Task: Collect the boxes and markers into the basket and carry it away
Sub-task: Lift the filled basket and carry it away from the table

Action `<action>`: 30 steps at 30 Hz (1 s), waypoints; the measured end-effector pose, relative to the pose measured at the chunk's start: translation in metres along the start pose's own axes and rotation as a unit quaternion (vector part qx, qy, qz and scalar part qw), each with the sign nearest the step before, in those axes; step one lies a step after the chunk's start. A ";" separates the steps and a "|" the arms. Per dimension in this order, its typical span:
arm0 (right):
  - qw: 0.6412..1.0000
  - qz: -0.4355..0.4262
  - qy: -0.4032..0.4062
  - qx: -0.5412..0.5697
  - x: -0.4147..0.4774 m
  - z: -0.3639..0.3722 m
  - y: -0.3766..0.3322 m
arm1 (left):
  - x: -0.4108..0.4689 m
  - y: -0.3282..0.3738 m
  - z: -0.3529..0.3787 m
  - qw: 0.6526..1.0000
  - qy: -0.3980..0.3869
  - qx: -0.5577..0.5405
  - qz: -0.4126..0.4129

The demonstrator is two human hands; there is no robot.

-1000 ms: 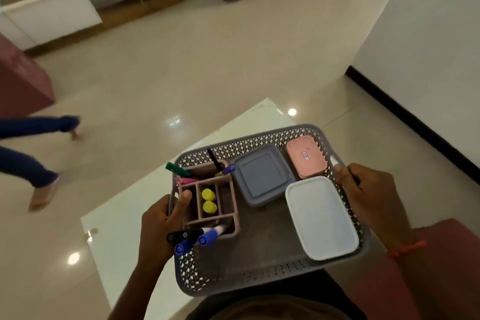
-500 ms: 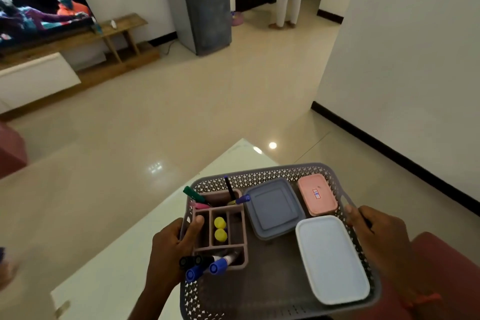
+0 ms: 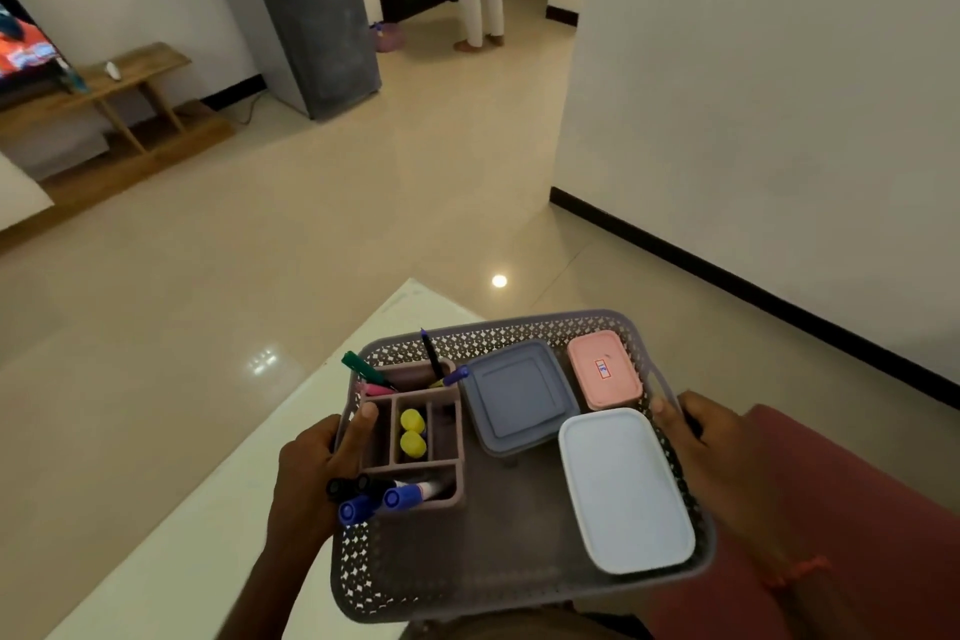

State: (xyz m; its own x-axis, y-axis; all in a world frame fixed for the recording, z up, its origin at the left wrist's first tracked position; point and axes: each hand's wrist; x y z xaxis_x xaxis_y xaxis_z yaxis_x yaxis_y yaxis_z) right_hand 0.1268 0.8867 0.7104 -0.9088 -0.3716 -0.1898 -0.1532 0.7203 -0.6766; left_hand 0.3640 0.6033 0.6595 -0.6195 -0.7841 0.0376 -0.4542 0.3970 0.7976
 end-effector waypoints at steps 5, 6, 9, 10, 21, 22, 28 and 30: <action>1.000 0.015 0.022 0.014 0.003 -0.020 0.037 | 0.003 0.018 0.032 0.999 -0.033 0.022 0.038; 0.999 0.019 0.028 0.019 0.005 -0.025 0.047 | 0.005 0.022 0.041 0.998 -0.038 0.030 0.047; 0.999 0.024 0.038 0.022 0.008 -0.033 0.064 | 0.009 0.028 0.055 0.996 -0.053 0.043 0.063; 0.998 0.025 0.046 0.027 0.008 -0.036 0.071 | 0.011 0.032 0.060 0.995 -0.062 0.044 0.065; 0.994 0.038 0.099 -0.010 0.019 -0.055 0.099 | 0.051 0.067 0.101 0.988 -0.090 0.053 0.116; 0.994 0.042 0.100 -0.020 0.022 -0.056 0.101 | 0.057 0.069 0.104 0.987 -0.099 0.050 0.119; 0.988 0.061 0.110 -0.089 0.035 -0.064 0.098 | 0.099 0.082 0.129 0.980 -0.132 0.019 0.145; 0.986 0.073 0.117 -0.099 0.040 -0.067 0.096 | 0.114 0.087 0.137 0.977 -0.141 0.014 0.158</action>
State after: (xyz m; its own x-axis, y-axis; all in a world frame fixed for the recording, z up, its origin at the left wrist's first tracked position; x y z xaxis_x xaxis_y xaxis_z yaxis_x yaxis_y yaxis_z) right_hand 0.0500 0.9802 0.6855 -0.9876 -0.1283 -0.0902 -0.0668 0.8646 -0.4979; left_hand 0.1660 0.6138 0.6502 -0.8811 -0.4603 0.1086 -0.2272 0.6135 0.7563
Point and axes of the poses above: each hand's wrist, its own x-axis towards the middle knuckle, its own z-axis out of the palm, y = z × x, and after that the axes turned 9 degrees about z, right-handed
